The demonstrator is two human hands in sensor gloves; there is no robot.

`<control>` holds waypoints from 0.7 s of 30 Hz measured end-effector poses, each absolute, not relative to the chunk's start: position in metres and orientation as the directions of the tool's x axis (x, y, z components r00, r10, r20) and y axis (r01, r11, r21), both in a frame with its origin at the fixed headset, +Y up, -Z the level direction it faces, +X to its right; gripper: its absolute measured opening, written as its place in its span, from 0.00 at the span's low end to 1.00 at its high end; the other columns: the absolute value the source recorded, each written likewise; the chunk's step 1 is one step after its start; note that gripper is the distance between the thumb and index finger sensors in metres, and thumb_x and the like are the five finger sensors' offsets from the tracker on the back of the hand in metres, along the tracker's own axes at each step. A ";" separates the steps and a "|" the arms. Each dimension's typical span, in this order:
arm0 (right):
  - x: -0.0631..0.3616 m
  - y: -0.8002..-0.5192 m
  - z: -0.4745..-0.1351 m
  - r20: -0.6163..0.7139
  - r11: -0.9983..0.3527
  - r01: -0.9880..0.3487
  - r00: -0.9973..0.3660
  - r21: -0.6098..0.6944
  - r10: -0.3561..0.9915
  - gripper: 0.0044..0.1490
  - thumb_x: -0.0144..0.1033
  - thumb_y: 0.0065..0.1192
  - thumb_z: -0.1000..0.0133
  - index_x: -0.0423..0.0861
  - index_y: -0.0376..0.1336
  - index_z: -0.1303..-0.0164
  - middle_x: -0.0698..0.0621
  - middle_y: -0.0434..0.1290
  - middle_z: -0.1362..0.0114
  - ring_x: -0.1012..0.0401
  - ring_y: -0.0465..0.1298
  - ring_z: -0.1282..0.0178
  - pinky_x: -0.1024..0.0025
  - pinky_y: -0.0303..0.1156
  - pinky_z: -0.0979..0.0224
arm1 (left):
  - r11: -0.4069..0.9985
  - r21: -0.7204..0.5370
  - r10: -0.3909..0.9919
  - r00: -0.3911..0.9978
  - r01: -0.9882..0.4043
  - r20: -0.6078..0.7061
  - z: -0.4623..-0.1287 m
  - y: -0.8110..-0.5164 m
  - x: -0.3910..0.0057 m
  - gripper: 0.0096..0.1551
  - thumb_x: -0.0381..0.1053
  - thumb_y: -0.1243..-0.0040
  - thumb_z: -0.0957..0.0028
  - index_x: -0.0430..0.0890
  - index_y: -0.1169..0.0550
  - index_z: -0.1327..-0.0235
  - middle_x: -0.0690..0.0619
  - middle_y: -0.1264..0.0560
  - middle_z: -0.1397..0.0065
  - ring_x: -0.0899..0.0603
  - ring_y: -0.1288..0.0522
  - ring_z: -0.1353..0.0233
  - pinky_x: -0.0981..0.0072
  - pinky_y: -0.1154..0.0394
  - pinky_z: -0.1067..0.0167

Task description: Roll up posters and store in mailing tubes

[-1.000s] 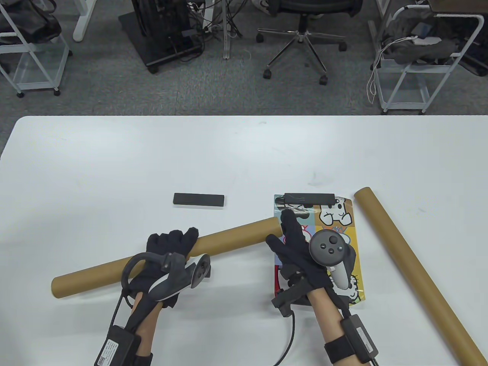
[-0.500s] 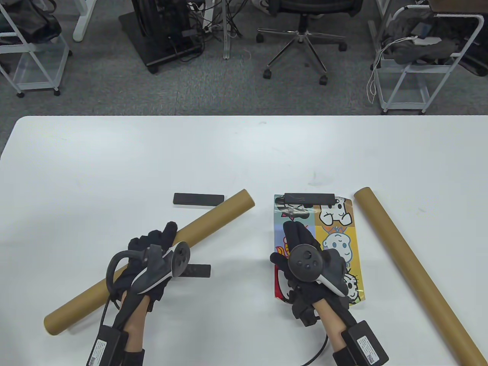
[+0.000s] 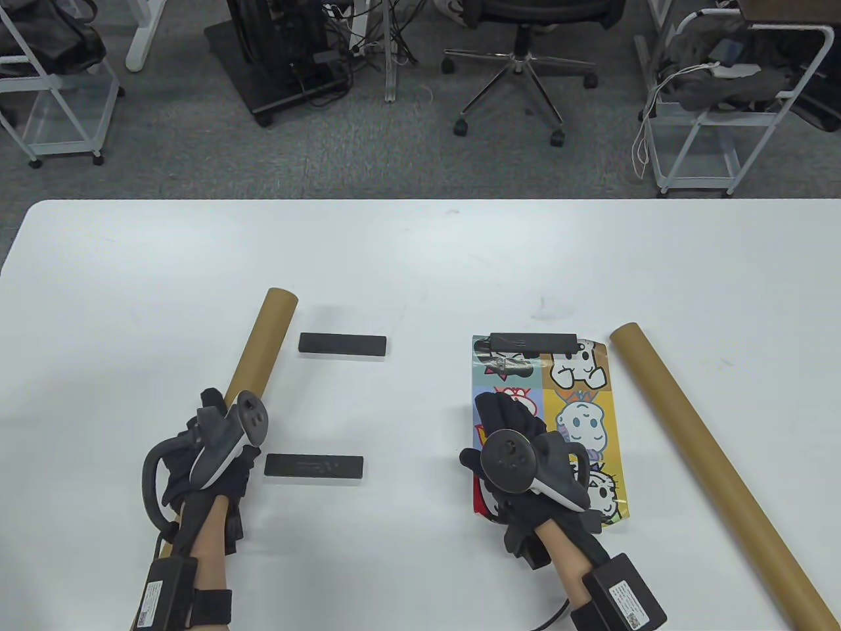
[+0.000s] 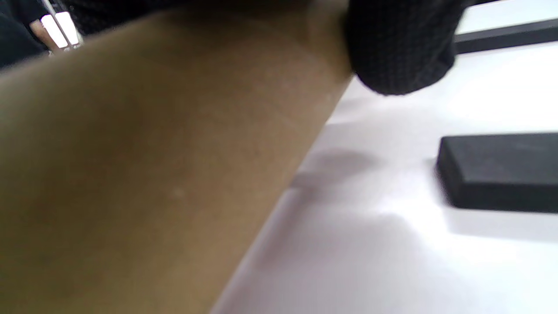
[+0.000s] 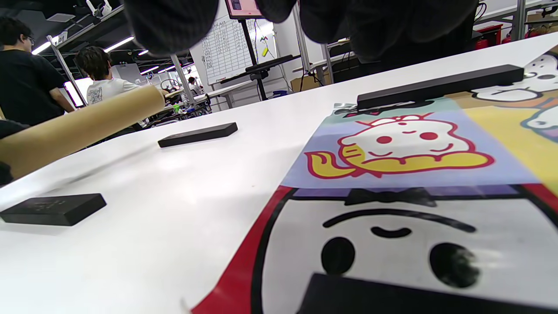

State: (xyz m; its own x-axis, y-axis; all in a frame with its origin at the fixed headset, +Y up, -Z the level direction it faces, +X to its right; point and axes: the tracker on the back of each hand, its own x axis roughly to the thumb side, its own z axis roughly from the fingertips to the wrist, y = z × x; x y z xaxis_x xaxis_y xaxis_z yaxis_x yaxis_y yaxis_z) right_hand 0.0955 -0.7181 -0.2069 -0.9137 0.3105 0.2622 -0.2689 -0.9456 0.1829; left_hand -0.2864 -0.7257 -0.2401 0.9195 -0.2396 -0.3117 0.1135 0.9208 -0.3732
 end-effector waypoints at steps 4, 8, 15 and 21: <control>0.094 -0.719 -0.207 0.268 -0.947 -0.258 -0.914 0.193 0.304 0.53 0.45 0.51 0.41 0.29 0.38 0.16 0.23 0.45 0.14 0.24 0.53 0.19 0.23 0.51 0.25 | 0.908 -0.407 -0.254 0.906 0.102 -0.338 -0.242 -0.730 -0.288 0.61 0.64 0.42 0.50 0.38 0.52 0.11 0.43 0.27 0.22 0.38 0.19 0.32 0.37 0.28 0.25; 0.094 -0.719 -0.207 0.268 -0.946 -0.254 -0.914 0.201 0.303 0.53 0.45 0.51 0.41 0.29 0.38 0.16 0.23 0.46 0.14 0.24 0.53 0.19 0.24 0.51 0.25 | 0.893 -0.443 -0.250 0.908 0.082 -0.335 -0.243 -0.737 -0.290 0.62 0.65 0.43 0.50 0.38 0.53 0.11 0.43 0.27 0.22 0.38 0.19 0.33 0.37 0.28 0.25; 0.095 -0.719 -0.206 0.262 -0.944 -0.259 -0.915 0.206 0.308 0.53 0.45 0.51 0.41 0.29 0.38 0.16 0.23 0.46 0.14 0.24 0.54 0.19 0.24 0.51 0.25 | 0.875 -0.474 -0.277 0.906 0.100 -0.320 -0.244 -0.747 -0.291 0.63 0.66 0.43 0.51 0.38 0.53 0.12 0.44 0.28 0.21 0.39 0.19 0.32 0.38 0.28 0.25; 0.096 -0.719 -0.207 0.256 -0.941 -0.265 -0.914 0.210 0.315 0.53 0.45 0.51 0.41 0.29 0.38 0.16 0.23 0.46 0.14 0.24 0.54 0.19 0.23 0.51 0.25 | 0.879 -0.465 -0.276 0.905 0.102 -0.324 -0.243 -0.743 -0.290 0.62 0.67 0.48 0.49 0.37 0.56 0.11 0.43 0.31 0.17 0.38 0.21 0.28 0.37 0.31 0.23</control>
State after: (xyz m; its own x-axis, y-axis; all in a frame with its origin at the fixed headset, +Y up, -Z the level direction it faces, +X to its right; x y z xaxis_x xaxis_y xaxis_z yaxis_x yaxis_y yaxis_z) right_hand 0.0962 -0.7190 -0.2068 -0.9141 0.3145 0.2558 -0.2650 -0.9411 0.2102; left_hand -0.2902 -0.7426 -0.2430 0.9050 -0.2759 -0.3238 0.1017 0.8794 -0.4651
